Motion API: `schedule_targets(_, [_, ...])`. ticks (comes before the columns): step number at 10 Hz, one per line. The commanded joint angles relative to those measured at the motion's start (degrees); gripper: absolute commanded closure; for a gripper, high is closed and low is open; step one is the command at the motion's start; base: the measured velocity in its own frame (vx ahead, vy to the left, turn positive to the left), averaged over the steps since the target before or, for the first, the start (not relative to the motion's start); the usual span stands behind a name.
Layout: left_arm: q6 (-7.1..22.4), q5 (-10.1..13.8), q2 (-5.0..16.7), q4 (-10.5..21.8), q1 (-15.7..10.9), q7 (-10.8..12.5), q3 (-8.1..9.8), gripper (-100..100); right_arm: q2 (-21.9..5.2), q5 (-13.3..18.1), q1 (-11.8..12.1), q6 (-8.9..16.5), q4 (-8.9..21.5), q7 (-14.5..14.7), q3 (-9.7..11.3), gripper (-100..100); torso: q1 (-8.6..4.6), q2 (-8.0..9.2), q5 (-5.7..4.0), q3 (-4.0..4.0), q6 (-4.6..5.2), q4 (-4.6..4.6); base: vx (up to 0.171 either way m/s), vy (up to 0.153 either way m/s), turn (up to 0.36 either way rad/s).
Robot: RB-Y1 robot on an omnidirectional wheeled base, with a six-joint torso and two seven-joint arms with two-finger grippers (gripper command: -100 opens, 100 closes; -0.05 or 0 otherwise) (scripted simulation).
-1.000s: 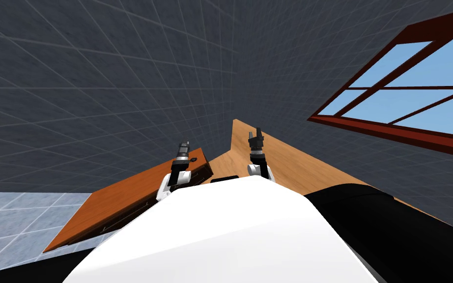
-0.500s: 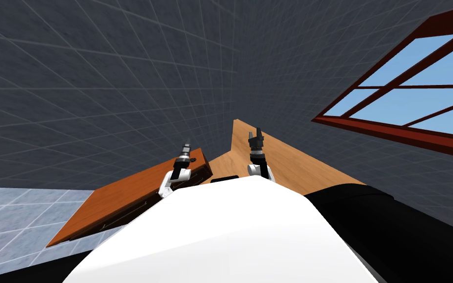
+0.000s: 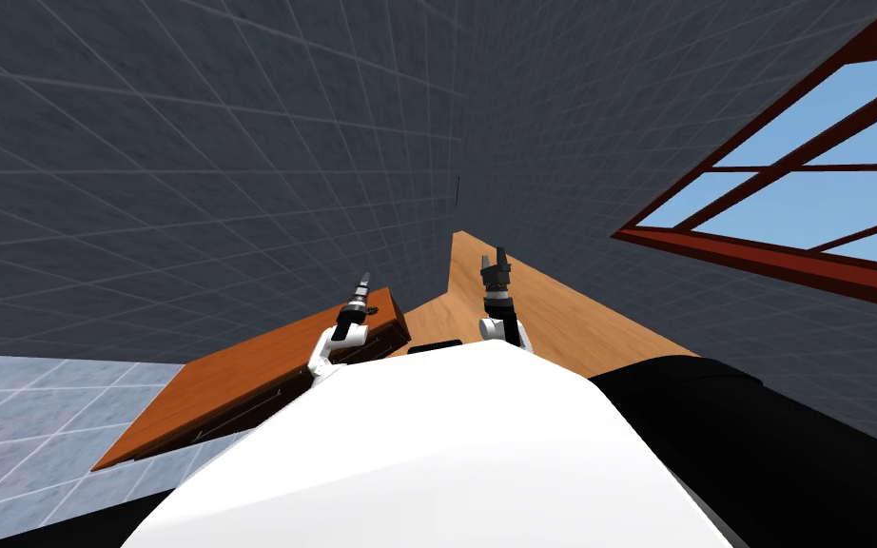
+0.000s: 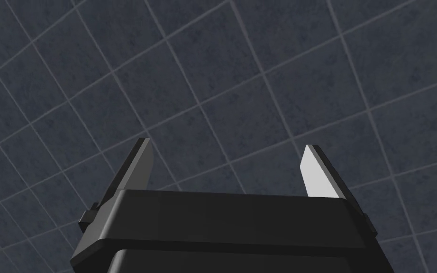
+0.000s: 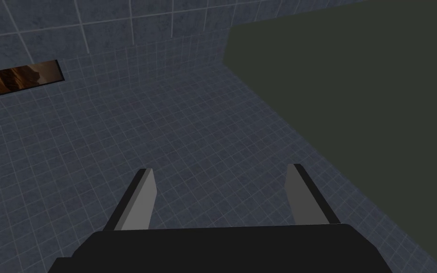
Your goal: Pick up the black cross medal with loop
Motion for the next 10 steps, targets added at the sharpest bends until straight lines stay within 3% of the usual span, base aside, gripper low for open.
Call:
schedule_targets(1, [2.9, 0.5, 1.2, 2.9, -1.8, -0.2, 0.67, -100, 0.0, 0.0, 0.0, 0.0, 0.0, 0.0, 0.0, 0, 0.0, 0.0, 0.0, 0.0, 0.0, 0.0, 0.062, -0.063, 0.075])
schedule_targets(3, [2.9, 0.5, 1.2, 4.5, -1.8, -0.2, 0.67, -100, 0.0, 0.0, 0.0, 0.0, 0.0, 0.0, 0.0, 0, -0.01, -0.07, 0.0, -0.04, 0.0, -0.02, 0.039, -0.034, 0.022])
schedule_targets(4, [5.7, 1.0, 2.2, 6.7, -3.5, -0.5, 1.24, -100, 0.0, 0.0, 0.0, 0.0, 0.0, 0.0, 0.0, 0, 0.09, 0.03, 0.02, 0.02, 0.01, 0.01, 0.029, -0.024, 0.061])
schedule_targets(5, [5.7, 1.0, 2.2, 7.9, -3.5, -0.5, 1.24, -100, 0.0, 0.0, 0.0, 0.0, 0.0, 0.0, 0.0, 0, 0.09, 0.02, 0.02, 0.02, 0.0, 0.01, 0.037, -0.035, 0.05])
schedule_targets(10, [13.5, 2.7, 5.0, 17.3, -8.9, -1.3, 3.07, -100, 0.0, 0.0, 0.0, 0.0, 0.0, 0.0, 0.0, 0, 0.06, -0.06, 0.01, -0.04, 0.0, -0.02, 0.056, -0.044, 0.059])
